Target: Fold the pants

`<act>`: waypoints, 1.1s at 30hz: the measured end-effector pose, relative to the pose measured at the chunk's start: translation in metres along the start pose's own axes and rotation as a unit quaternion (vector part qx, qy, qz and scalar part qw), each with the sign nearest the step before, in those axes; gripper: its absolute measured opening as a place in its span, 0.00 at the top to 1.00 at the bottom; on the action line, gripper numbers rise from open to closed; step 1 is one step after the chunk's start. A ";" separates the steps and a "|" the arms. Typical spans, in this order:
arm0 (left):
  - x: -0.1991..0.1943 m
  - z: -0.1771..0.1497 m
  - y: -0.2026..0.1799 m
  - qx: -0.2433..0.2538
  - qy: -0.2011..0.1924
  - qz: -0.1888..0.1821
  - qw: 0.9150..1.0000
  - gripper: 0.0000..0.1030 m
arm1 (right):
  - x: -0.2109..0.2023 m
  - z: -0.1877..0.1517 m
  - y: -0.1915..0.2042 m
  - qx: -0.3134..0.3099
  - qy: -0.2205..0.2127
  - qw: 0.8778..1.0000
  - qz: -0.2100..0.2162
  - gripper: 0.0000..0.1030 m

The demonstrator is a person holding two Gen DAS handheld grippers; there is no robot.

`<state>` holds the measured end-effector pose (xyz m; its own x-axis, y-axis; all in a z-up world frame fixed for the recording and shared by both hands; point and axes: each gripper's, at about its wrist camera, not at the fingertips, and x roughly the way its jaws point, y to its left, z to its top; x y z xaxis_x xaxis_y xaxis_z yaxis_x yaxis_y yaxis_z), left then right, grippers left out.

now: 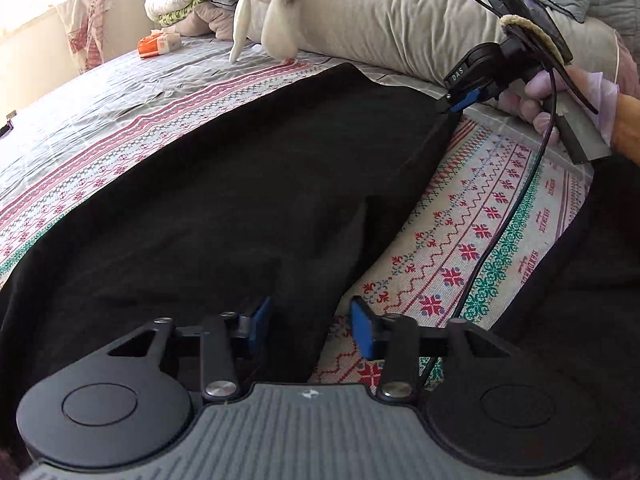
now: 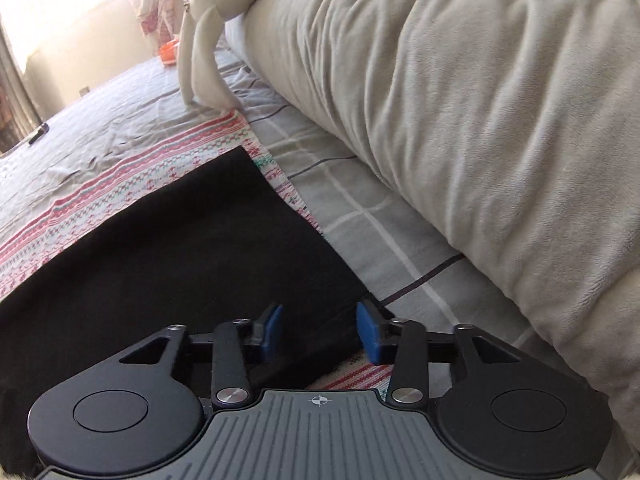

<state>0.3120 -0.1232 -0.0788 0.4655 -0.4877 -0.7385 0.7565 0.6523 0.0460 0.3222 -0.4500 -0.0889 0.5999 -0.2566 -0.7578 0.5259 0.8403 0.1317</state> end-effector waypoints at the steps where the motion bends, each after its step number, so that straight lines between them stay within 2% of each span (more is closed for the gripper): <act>1: 0.000 0.001 -0.002 0.002 0.000 0.005 1.000 0.88 | -0.001 0.000 -0.001 -0.008 -0.004 1.000 -0.011 0.98; 3: -0.007 0.004 -0.005 0.001 -0.020 0.008 1.000 0.89 | -0.006 -0.002 -0.005 -0.013 -0.010 1.000 -0.015 1.00; 5: -0.014 0.005 -0.006 0.000 -0.039 -0.015 0.999 0.89 | -0.014 -0.002 -0.009 -0.020 -0.033 0.998 -0.044 1.00; 6: -0.015 0.004 -0.007 0.002 -0.035 -0.025 0.999 0.89 | -0.021 -0.003 -0.013 -0.028 -0.050 0.996 -0.068 1.00; 8: -0.010 0.000 -0.012 0.020 0.006 -0.048 0.999 0.86 | -0.030 -0.003 -0.023 -0.025 -0.062 0.994 -0.089 1.00; 9: -0.006 -0.002 -0.013 0.026 0.026 -0.053 0.998 0.84 | -0.031 -0.002 -0.030 -0.012 -0.052 0.996 -0.075 1.00; 10: -0.008 -0.005 -0.014 0.030 0.017 -0.049 0.998 0.82 | -0.032 -0.001 -0.038 0.011 -0.033 0.999 -0.042 0.97; 11: -0.009 -0.007 -0.017 0.029 0.021 -0.043 0.998 0.81 | -0.033 -0.002 -0.045 0.033 -0.018 0.999 -0.011 0.91; 12: -0.010 -0.007 -0.018 0.026 0.020 -0.039 0.999 0.77 | -0.034 -0.003 -0.049 0.050 -0.007 0.999 0.009 0.89; 13: -0.012 -0.006 -0.018 0.022 0.016 -0.036 0.999 0.71 | -0.035 -0.004 -0.052 0.062 -0.001 0.998 0.024 0.81; 14: -0.014 -0.006 -0.019 0.019 0.011 -0.037 0.999 0.68 | -0.036 -0.005 -0.055 0.072 0.000 0.997 0.041 0.70; 16: -0.014 -0.006 -0.024 0.022 0.008 -0.034 0.999 0.66 | -0.036 -0.007 -0.057 0.092 0.002 0.993 0.070 0.60; 18: -0.012 -0.006 -0.028 0.035 0.010 -0.024 0.999 0.66 | -0.033 -0.009 -0.053 0.099 0.009 0.992 0.079 0.59; 20: -0.010 -0.006 -0.030 0.042 0.012 -0.016 0.999 0.66 | -0.024 -0.010 -0.046 0.100 0.017 0.992 0.071 0.59; 23: -0.009 -0.007 -0.030 0.039 0.009 -0.004 0.999 0.66 | -0.010 -0.012 -0.043 0.132 0.020 0.987 0.091 0.59; 24: -0.009 -0.008 -0.030 0.039 0.007 0.004 0.999 0.67 | -0.007 -0.012 -0.044 0.145 0.015 0.985 0.097 0.59; 25: -0.009 -0.008 -0.030 0.039 0.005 0.013 0.999 0.78 | -0.005 -0.011 -0.043 0.152 0.003 0.983 0.099 0.70; 26: -0.010 -0.007 -0.031 0.042 0.002 0.027 0.999 0.89 | -0.002 -0.009 -0.040 0.147 0.001 0.984 0.097 1.00; 28: -0.017 -0.006 -0.031 0.042 -0.028 0.044 0.998 0.90 | -0.007 -0.005 -0.033 0.116 -0.023 0.990 0.082 0.99; 30: -0.025 -0.004 -0.029 0.024 -0.048 0.031 0.998 0.89 | -0.025 -0.003 -0.031 0.091 -0.078 0.990 0.076 0.99; 31: -0.024 -0.004 -0.028 0.019 -0.037 0.020 0.999 0.89 | -0.029 -0.003 -0.032 0.083 -0.091 0.990 0.072 0.99; 33: -0.014 -0.005 -0.031 0.023 0.005 -0.006 1.000 0.85 | -0.024 -0.004 -0.027 0.047 -0.071 0.996 0.031 0.99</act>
<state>0.2794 -0.1339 -0.0739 0.4522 -0.4889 -0.7460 0.7818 0.6199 0.0676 0.2912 -0.4642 -0.0770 0.7088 -0.2762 -0.6491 0.5354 0.8097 0.2401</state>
